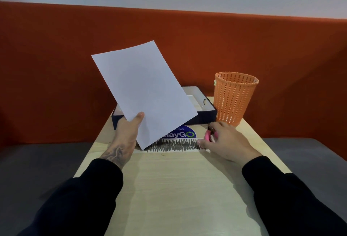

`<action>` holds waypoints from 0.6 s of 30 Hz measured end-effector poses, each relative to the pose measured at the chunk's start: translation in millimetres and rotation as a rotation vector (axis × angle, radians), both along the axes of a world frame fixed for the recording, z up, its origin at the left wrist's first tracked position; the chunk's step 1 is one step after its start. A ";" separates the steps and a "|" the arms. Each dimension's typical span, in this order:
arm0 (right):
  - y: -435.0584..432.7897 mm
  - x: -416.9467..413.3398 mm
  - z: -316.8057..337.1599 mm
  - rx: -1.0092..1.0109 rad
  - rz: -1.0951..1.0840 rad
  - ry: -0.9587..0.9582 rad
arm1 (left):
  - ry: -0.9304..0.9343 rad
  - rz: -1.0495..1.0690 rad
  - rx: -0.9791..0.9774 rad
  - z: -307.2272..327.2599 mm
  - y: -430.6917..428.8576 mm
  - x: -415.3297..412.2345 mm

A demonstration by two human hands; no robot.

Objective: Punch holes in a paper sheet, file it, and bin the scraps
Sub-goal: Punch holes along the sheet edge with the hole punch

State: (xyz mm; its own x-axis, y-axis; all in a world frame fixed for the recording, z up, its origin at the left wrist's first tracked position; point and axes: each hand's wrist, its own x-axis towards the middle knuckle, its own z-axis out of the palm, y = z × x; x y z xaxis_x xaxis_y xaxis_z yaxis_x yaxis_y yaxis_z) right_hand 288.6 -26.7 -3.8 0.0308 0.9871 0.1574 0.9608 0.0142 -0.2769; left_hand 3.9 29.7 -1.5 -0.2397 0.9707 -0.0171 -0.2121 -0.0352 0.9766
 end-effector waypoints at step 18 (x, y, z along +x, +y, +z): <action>-1.7 -0.9 14.4 -0.127 0.130 1.395 | -0.131 0.078 0.032 2.9 5.8 2.6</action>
